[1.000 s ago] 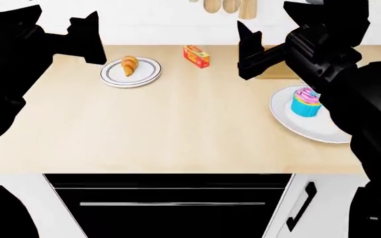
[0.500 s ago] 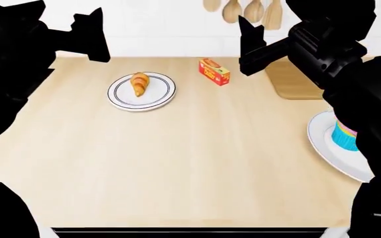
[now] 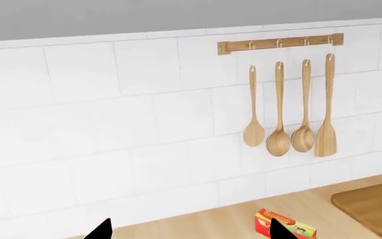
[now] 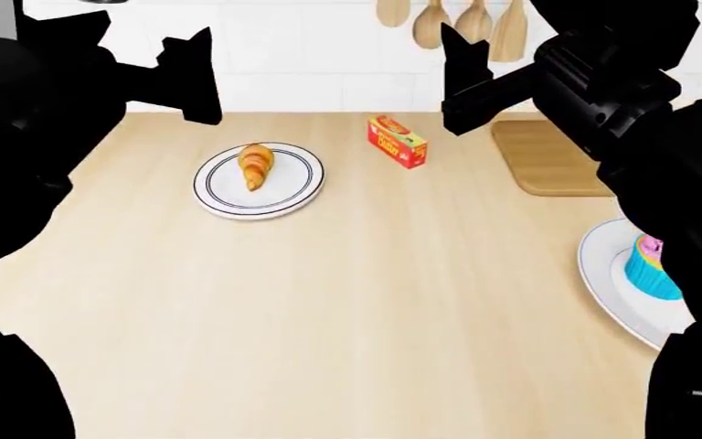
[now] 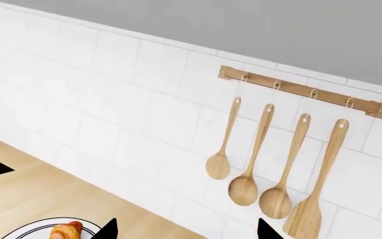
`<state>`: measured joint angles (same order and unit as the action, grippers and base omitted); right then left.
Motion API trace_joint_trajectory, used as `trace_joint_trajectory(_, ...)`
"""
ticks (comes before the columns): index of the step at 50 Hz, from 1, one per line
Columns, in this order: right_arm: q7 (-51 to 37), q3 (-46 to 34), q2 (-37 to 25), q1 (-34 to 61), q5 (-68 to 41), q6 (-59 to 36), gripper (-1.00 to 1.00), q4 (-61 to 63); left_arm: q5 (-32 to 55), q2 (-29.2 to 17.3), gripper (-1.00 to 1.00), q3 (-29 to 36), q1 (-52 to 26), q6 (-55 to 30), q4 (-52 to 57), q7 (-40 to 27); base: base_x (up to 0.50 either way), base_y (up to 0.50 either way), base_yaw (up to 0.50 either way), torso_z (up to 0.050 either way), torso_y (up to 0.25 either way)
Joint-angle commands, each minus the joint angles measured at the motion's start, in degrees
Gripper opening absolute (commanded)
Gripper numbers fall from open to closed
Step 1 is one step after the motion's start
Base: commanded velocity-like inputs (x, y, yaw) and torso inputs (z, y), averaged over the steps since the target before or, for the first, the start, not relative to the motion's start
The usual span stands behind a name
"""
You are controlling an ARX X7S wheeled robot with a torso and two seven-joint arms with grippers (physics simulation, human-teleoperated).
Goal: From the different types of pastries on the counter, select a croissant and place it on the cutting board. Then retrieve a jar of jam from the cabinet and place it alongside the croissant on the cutting board.
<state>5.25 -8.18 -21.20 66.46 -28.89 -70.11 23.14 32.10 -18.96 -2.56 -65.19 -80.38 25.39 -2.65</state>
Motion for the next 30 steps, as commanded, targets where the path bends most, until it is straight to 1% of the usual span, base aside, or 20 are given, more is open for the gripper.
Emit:
trace_joint_trajectory(1, -0.17, 0.19, -0.09, 0.15, -0.53, -0.33, 1.0, 0.26, -0.1, 1.19, 1.0, 3.13, -0.64, 0.48, -2.5, -0.25, 0.15, 0.0, 0.0, 0.0, 0.0)
trace_joint_trajectory(12, -0.45, 0.61, -0.28, -0.24, -0.83, -0.08, 1.0, 0.52, -1.36, 2.31, 1.0, 6.25, -1.29, 3.93, -7.42, 0.12, 0.32, 0.0, 0.0, 0.0, 0.001)
trace_joint_trajectory(16, -0.62, 0.67, -0.22, -0.39, -1.05, -0.43, 1.0, 0.58, -1.5, 2.91, 1.0, 7.7, -2.74, 2.71, -9.95, -0.02, 0.0, 0.0, 0.0, 0.0, 0.0)
trace_joint_trajectory(18, -0.61, 0.63, -0.2, -0.42, -1.07, -0.37, 1.0, 0.52, -2.18, 3.17, 1.0, 9.76, -4.46, 1.71, -13.77, 0.03, 0.0, 0.0, 0.0, 0.0, 0.0)
trace_joint_trajectory(23, -0.62, 0.5, -0.21, -0.64, -1.17, -0.16, 1.0, 0.42, -4.76, 4.45, 1.0, 12.84, -7.67, 4.21, -22.09, -0.35, 0.0, 0.0, 0.0, 0.0, 0.0)
trace_joint_trajectory(30, -0.76, 0.69, -0.27, -1.34, -1.25, 0.43, 1.0, 0.42, -9.08, 7.0, 1.0, 16.42, -12.87, 12.04, -39.09, 0.33, 0.0, 0.0, 0.0, 0.0, 0.0)
